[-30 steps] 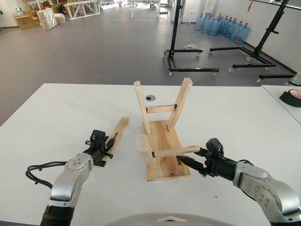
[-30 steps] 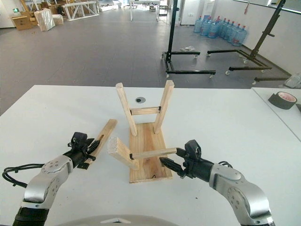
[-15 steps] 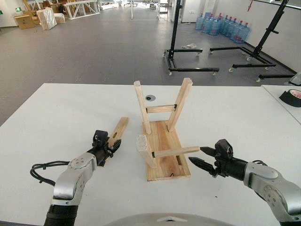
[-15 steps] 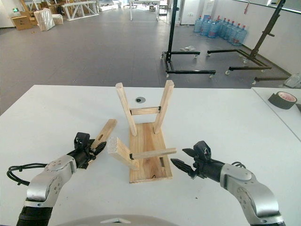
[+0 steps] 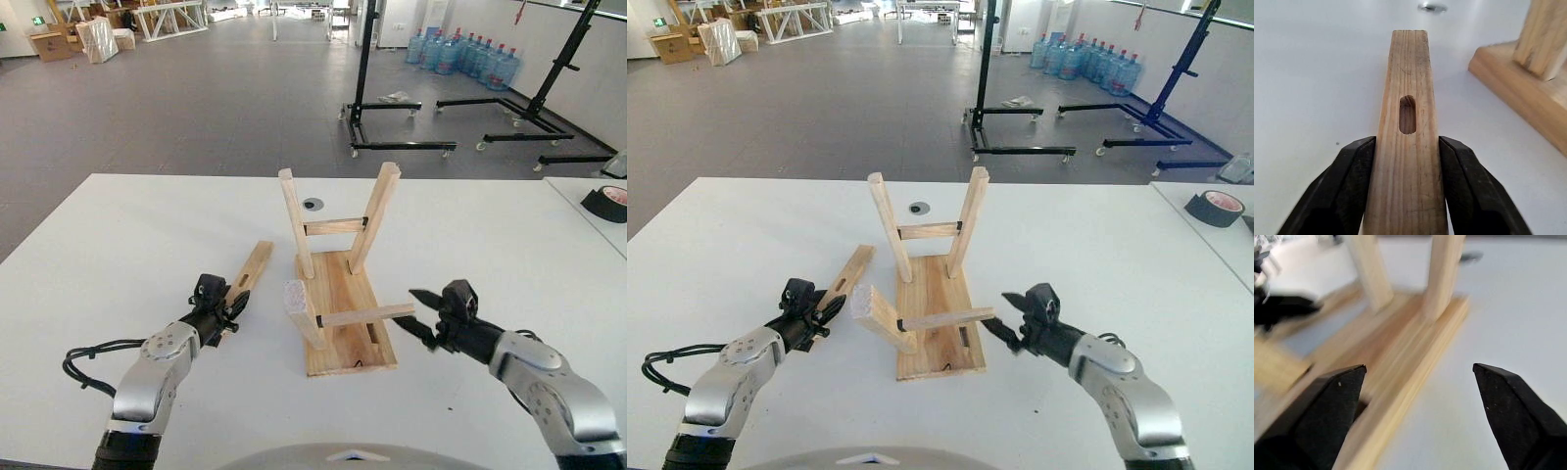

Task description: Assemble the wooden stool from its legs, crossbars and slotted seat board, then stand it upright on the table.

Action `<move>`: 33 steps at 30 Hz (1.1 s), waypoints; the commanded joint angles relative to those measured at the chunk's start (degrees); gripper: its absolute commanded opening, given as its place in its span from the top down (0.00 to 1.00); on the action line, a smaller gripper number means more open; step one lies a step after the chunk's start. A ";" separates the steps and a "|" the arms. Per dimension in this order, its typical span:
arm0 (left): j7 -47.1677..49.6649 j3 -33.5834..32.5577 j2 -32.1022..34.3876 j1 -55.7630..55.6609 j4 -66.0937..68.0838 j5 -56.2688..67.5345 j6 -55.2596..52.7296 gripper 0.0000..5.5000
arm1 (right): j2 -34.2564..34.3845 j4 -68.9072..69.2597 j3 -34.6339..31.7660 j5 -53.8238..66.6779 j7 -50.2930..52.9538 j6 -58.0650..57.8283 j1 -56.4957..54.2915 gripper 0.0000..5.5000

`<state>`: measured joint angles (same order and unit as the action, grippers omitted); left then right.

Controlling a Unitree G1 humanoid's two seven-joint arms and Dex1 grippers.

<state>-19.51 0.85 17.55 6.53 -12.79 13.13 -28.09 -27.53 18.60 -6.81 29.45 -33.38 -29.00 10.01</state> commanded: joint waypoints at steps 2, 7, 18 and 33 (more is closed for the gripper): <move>-0.49 -3.38 -1.78 -1.12 0.90 0.68 9.79 0.64 | 4.97 -2.96 -0.83 -4.23 4.68 8.53 -2.76 0.27; -1.29 -8.02 -3.05 -3.29 2.22 2.87 19.01 0.64 | 6.56 -4.44 -1.62 -2.82 3.64 10.83 -3.66 0.27; -21.87 -11.73 5.60 -13.54 -3.57 27.74 10.47 0.64 | 4.18 -2.84 -3.85 16.94 -6.47 -3.01 -10.88 0.27; -53.08 0.28 13.35 -29.49 19.27 40.16 -21.24 0.64 | 11.06 -13.16 1.95 26.72 -12.27 -10.91 -24.79 0.27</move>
<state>-71.69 -0.15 31.80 -20.55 3.71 55.24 -49.15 -16.61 6.48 -4.93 56.20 -45.11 -38.81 -13.11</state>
